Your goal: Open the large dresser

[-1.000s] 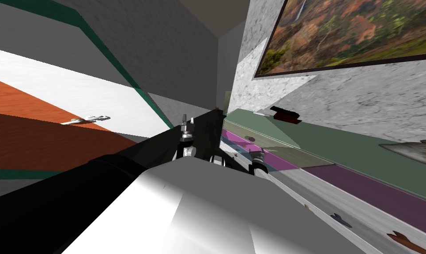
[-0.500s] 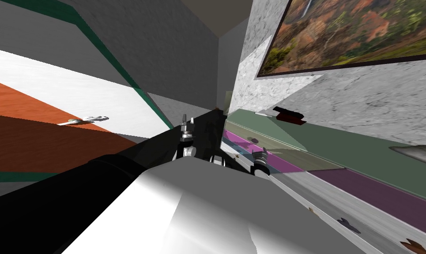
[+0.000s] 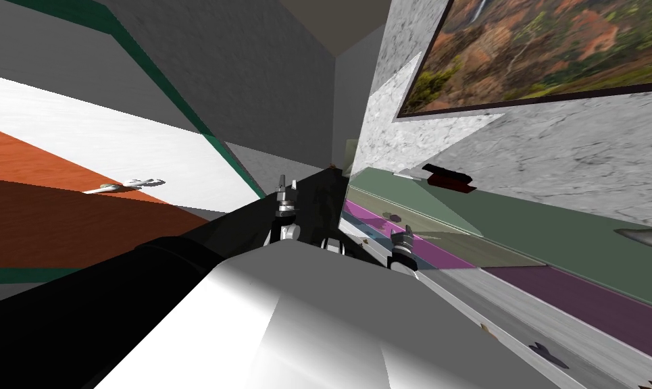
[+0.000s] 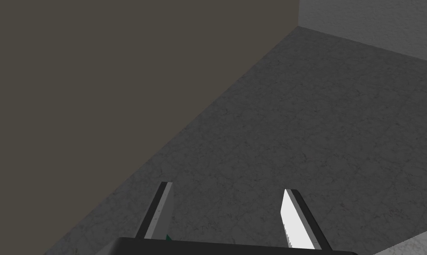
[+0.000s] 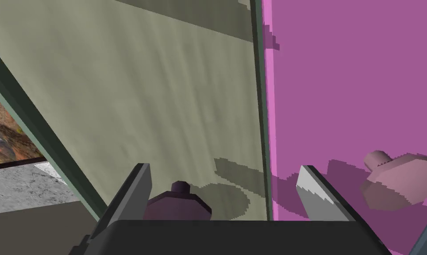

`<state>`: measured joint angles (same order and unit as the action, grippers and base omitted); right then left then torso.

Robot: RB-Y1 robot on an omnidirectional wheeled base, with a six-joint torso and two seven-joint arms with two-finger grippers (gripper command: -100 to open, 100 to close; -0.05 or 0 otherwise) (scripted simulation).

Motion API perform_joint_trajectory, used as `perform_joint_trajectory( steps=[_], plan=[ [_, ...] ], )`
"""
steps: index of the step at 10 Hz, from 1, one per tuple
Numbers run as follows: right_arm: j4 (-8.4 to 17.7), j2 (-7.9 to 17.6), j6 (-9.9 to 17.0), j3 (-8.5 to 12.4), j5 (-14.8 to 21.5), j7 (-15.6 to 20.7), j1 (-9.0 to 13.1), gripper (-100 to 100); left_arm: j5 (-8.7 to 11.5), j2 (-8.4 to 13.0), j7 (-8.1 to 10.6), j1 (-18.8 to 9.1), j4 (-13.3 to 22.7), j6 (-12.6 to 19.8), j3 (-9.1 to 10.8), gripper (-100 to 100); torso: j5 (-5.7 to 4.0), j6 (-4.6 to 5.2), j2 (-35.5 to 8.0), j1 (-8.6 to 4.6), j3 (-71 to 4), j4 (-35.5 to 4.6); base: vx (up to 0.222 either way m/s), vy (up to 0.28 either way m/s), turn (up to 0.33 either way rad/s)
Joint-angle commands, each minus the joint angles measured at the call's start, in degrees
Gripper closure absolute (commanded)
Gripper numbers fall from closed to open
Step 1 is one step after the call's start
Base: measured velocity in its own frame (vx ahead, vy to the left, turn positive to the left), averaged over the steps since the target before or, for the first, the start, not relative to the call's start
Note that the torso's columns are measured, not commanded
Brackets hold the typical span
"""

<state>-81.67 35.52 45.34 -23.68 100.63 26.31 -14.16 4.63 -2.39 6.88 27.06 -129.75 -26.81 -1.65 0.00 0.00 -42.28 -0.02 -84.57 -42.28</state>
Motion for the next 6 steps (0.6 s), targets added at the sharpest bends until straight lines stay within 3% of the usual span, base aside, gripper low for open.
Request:
perform_joint_trajectory(
  steps=[1,6],
  plan=[
    [2.5,1.8,3.2,-1.1,4.6,0.9,0.8,-100,0.0,0.0,0.0,0.0,0.0,0.0,0.0,0,-0.02,0.01,0.0,-0.05,0.0,0.0,0.037,0.055,-0.004],
    [5.5,4.0,7.0,-2.6,10.6,1.8,1.7,-100,0.0,0.0,0.0,0.0,0.0,0.0,0.0,0,-0.01,0.01,0.0,0.0,0.0,0.0,0.025,0.042,-0.003]
  ],
)
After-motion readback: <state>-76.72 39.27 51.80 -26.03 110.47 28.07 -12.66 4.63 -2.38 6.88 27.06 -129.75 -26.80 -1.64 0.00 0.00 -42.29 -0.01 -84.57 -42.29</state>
